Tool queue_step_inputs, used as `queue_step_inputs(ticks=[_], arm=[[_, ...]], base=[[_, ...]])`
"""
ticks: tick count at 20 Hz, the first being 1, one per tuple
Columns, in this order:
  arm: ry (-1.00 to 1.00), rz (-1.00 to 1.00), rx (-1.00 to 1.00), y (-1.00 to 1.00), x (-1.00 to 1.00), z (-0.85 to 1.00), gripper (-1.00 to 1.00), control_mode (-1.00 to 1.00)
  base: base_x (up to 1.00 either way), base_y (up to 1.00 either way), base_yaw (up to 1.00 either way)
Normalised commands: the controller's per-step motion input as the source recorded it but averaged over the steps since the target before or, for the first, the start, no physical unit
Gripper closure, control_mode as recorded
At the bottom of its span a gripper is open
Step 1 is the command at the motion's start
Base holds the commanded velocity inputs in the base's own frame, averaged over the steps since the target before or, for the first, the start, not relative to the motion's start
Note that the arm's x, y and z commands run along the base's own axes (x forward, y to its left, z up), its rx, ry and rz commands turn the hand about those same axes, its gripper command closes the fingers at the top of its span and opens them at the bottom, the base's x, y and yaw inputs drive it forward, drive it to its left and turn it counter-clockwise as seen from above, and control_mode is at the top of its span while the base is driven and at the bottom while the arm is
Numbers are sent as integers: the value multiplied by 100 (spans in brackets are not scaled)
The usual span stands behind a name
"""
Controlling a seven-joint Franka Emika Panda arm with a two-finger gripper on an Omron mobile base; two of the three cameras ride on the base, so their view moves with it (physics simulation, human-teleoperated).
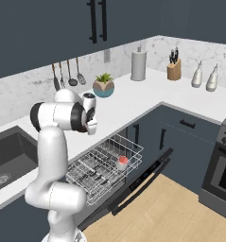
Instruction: Pick up the cup and bowl from the counter, place them in the dishwasher, and close the dishwasher door.
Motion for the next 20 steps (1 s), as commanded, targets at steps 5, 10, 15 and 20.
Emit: queue_step_inputs(ticks=[5,10,15,20], arm=[[0,0,-6,4,25,-35,100,-100],[0,0,-2,-3,-5,-19,100,-100],[-2,0,2,-64,-65,-6,100,-100],[-6,0,15,-100,-100,0,100,-100]], base=[[0,0,0],[0,0,0],[0,0,0],[0,0,0]])
